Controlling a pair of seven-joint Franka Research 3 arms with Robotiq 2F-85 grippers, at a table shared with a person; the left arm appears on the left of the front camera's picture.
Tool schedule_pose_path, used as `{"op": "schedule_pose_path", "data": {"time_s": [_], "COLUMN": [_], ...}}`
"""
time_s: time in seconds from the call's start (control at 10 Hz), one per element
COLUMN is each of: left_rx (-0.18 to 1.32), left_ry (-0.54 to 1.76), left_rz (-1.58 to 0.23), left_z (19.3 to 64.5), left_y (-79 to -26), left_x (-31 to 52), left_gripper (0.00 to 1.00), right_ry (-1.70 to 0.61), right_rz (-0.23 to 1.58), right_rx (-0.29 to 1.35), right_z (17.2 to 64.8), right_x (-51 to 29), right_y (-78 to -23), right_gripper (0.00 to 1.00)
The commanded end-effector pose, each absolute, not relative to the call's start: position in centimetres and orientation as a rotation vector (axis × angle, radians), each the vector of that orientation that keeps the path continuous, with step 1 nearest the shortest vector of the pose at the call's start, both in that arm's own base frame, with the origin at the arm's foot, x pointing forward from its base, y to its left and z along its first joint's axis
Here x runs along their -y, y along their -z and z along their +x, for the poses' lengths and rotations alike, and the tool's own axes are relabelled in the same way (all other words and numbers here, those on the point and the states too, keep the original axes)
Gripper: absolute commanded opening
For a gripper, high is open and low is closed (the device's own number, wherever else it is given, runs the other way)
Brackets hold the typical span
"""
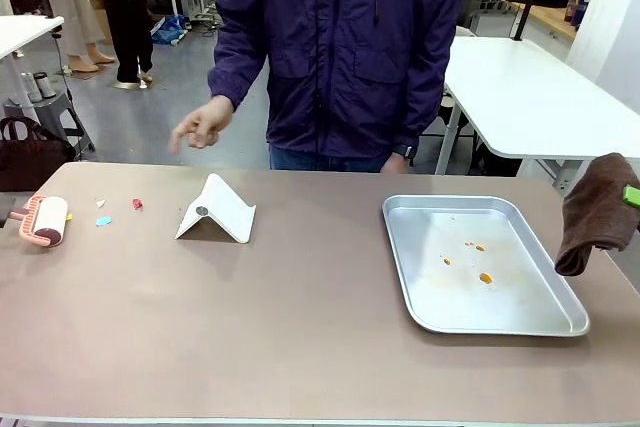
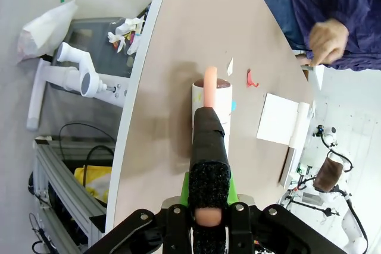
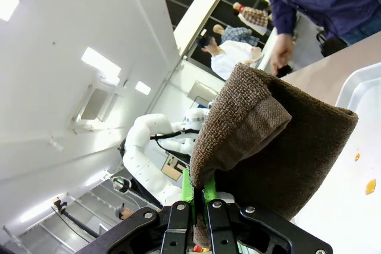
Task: Clean the surface of the table.
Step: If a person points to the right, clean the right side of the table with your right hand, and if they point to the left, clean the left side with your left hand.
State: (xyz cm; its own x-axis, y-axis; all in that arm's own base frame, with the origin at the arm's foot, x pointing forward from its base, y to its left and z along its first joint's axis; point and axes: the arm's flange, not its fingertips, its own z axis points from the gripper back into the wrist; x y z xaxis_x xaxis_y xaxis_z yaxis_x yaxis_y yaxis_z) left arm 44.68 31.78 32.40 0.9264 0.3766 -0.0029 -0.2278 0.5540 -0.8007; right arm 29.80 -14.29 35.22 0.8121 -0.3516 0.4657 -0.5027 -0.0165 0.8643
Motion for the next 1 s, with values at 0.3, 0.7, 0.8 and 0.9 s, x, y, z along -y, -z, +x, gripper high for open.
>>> {"op": "schedule_pose_path", "data": {"time_s": [0.3,0.7,0.8,0.9], "left_rx": [0.140,0.137,0.162,0.153], "left_ry": [-0.374,-0.404,-0.432,-0.439], "left_rz": [-0.887,-0.911,-0.897,-0.914], "left_z": [46.9,49.2,50.0,50.5], "left_y": [-30.1,-29.1,-29.0,-28.8], "left_x": [-29.3,-24.6,-23.6,-22.6], "left_gripper": [0.03,0.03,0.03,0.03], "right_ry": [-0.130,-0.130,-0.130,-0.130], "right_rz": [1.645,1.645,1.645,1.645], "right_rx": [0.668,0.668,0.668,0.668], "right_z": [29.7,29.7,29.7,29.7], "right_x": [14.2,14.2,14.2,14.2], "right_y": [-35.8,-35.8,-35.8,-35.8], "right_gripper": [0.00,0.00,0.00,0.00]}}
